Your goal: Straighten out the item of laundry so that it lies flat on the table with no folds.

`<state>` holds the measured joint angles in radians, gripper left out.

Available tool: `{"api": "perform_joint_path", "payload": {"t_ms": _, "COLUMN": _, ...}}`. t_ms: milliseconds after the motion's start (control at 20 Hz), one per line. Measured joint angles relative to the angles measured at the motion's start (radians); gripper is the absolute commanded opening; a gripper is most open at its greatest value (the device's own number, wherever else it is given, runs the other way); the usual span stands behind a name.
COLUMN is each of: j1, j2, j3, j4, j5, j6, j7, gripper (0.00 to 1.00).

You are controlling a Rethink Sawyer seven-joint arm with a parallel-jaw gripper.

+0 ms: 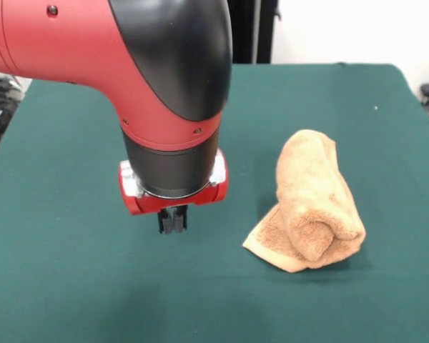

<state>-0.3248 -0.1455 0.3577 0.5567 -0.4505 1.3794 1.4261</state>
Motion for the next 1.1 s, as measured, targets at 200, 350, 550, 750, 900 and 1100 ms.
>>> {"api": "perform_joint_path", "payload": {"t_ms": 200, "j1": 0.012, "j2": 0.024, "j3": 0.000, "j4": -0.052, "j5": 0.000, "j6": 0.000, "j7": 0.000, "gripper": 0.00}}
{"api": "perform_joint_path", "payload": {"t_ms": 350, "j1": 0.024, "j2": 0.049, "j3": 0.000, "j4": -0.085, "j5": 0.000, "j6": 0.000, "j7": 0.000, "gripper": 0.00}}
{"api": "perform_joint_path", "payload": {"t_ms": 550, "j1": 0.038, "j2": 0.067, "j3": 0.000, "j4": -0.100, "j5": 0.000, "j6": 0.000, "j7": 0.000, "gripper": 0.00}}
{"api": "perform_joint_path", "payload": {"t_ms": 750, "j1": 0.053, "j2": 0.087, "j3": 0.000, "j4": -0.106, "j5": 0.000, "j6": 0.000, "j7": 0.000, "gripper": 0.00}}
{"api": "perform_joint_path", "payload": {"t_ms": 900, "j1": 0.066, "j2": 0.108, "j3": 0.000, "j4": -0.107, "j5": 0.000, "j6": 0.000, "j7": 0.000, "gripper": 0.00}}
{"api": "perform_joint_path", "payload": {"t_ms": 1100, "j1": 0.078, "j2": 0.136, "j3": 0.000, "j4": -0.107, "j5": 0.000, "j6": 0.000, "j7": 0.000, "gripper": 1.00}}
